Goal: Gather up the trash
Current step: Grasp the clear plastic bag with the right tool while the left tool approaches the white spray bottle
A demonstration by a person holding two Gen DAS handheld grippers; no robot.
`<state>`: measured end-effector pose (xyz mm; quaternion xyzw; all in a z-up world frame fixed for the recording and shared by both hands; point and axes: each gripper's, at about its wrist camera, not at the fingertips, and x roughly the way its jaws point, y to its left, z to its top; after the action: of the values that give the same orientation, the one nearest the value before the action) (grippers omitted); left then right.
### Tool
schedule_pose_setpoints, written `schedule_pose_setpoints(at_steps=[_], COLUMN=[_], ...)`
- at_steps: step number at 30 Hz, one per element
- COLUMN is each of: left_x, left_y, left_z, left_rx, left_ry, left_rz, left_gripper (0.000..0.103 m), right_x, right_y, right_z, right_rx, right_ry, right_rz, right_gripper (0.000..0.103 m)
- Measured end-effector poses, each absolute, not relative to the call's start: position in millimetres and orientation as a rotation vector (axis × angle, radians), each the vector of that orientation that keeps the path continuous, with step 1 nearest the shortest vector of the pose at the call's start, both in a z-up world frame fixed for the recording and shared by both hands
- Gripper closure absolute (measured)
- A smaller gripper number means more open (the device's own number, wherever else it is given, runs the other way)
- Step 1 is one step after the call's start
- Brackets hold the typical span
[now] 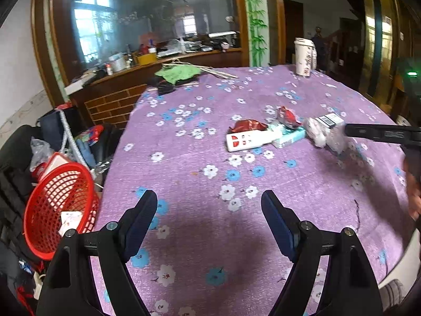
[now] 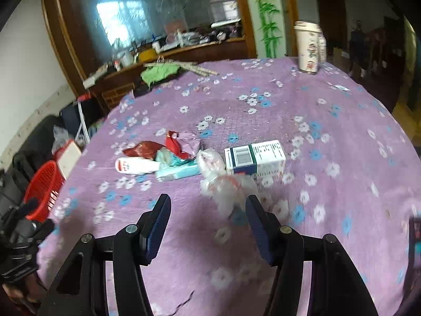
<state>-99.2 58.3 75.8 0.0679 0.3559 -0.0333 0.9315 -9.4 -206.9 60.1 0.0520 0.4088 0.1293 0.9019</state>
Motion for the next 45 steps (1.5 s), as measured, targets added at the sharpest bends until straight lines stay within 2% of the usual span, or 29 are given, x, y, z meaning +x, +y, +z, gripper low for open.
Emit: schedule_pose_setpoints(at_steps=[7, 13, 17, 21, 27, 36, 39, 45], left_x=[-84, -71, -57, -34, 4, 43, 52, 60], left_y=[67, 69, 61, 43, 24, 10, 8, 1], left_z=[76, 79, 85, 87, 77, 58, 50, 41], left_rx=[0.117, 0.106, 0.126, 0.190, 0.243, 0.279, 0.309, 0.337], left_ry=[0.772, 0.790, 0.794, 0.792, 0.849, 0.878, 0.897, 0.907], left_rz=[-0.106, -0.124, -0.162, -0.226, -0.310, -0.364, -0.367, -0.423], left_gripper=[0.023, 0.023, 0.023, 0.023, 0.023, 0.023, 0.023, 0.023], right_x=[35, 17, 21, 35, 41, 47, 50, 40], right_y=[-218, -187, -184, -193, -192, -177, -176, -191], right_z=[31, 37, 41, 27, 19, 8, 3, 18], right_rx=[0.178, 0.197, 0.103, 0.181, 0.252, 0.293, 0.306, 0.341], right_ry=[0.937, 0.967, 0.953, 1.004, 0.991, 0.958, 0.953, 0.844], right_rz=[0.272, 0.530, 0.405, 0.356, 0.367, 0.444, 0.477, 0.471], right_gripper=[0.040, 0.040, 0.040, 0.040, 0.044, 0.043, 0.063, 0.068])
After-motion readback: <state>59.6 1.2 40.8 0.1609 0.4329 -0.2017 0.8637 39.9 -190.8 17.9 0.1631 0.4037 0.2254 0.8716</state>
